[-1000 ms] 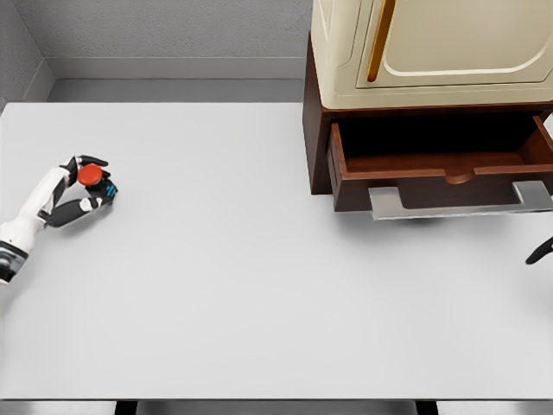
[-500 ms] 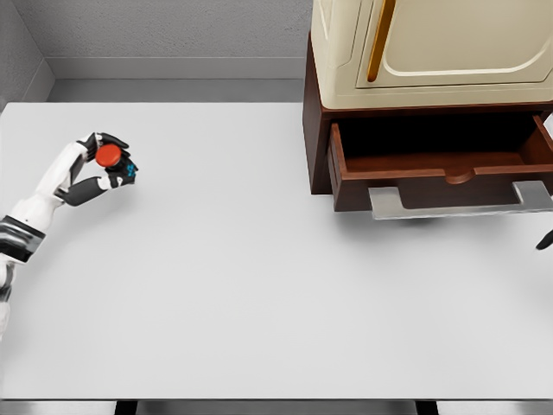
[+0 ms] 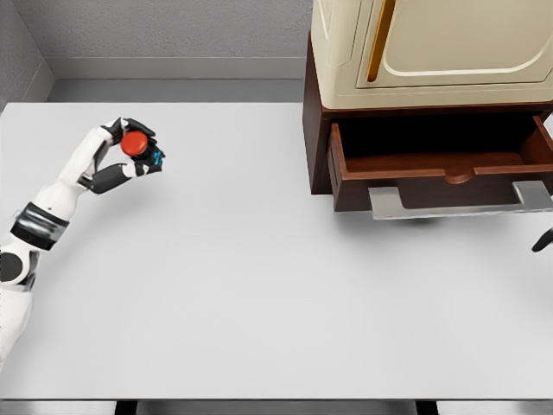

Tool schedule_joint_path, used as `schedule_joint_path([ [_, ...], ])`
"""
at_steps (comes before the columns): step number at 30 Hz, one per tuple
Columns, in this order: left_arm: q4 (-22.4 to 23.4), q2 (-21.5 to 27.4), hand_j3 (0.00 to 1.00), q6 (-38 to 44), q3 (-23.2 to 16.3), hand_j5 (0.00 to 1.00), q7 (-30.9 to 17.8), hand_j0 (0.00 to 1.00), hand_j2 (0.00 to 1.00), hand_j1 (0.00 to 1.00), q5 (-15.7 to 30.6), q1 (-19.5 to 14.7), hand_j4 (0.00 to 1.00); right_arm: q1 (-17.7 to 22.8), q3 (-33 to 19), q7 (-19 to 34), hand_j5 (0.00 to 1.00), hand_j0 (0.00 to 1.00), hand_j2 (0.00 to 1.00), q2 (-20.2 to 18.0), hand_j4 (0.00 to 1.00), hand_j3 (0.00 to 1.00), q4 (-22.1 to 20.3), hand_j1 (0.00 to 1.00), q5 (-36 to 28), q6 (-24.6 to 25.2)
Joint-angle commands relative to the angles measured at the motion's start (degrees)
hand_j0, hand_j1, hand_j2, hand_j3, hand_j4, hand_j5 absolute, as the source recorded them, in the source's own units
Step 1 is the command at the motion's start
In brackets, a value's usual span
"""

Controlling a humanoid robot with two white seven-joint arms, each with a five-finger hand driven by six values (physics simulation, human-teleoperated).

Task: Put the switch into the drawer with left arm, and close the drawer with right arm

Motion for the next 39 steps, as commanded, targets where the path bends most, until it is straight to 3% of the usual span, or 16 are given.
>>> schedule_joint_path([
  [1,-0.64,-1.1,0.4,0.05,0.02,0.4,-0.06,0.4,0.4,0.4,-0.41,0.0,0.4,0.0,0.43,-0.02,0.58,0.58,0.58,-0.25,0.58,0.58,-0.02,0.58,-0.41,0.17],
  [2,-0.64,-2.07,0.4,0.05,0.02,0.4,-0.14,0.4,0.4,0.4,-0.58,-0.53,0.4,-0.18,1.13,-0.02,0.58,0.58,0.58,-1.57,0.58,0.58,-0.02,0.58,-0.41,0.17],
  [17,-4.33,-5.85,0.4,0.05,-1.12,0.4,-0.32,0.4,0.4,0.4,-1.9,-2.11,0.4,-0.26,1.4,-0.02,0.59,0.59,0.59,-1.13,0.59,0.59,-0.02,0.59,-0.33,0.17],
  [24,-4.42,-10.24,0.39,0.05,-1.12,0.39,-0.32,0.39,0.39,0.39,-6.91,-3.25,0.39,-0.26,1.4,-0.02,0.6,0.6,0.6,-1.13,0.6,0.6,-0.02,0.6,-0.33,0.17],
  [39,-7.23,-15.87,0.38,0.05,-1.83,0.38,-0.32,0.38,0.38,0.38,-11.22,-4.39,0.38,-0.18,1.4,-0.02,0.6,0.6,0.6,-1.13,0.6,0.6,-0.02,0.6,-0.33,0.17],
])
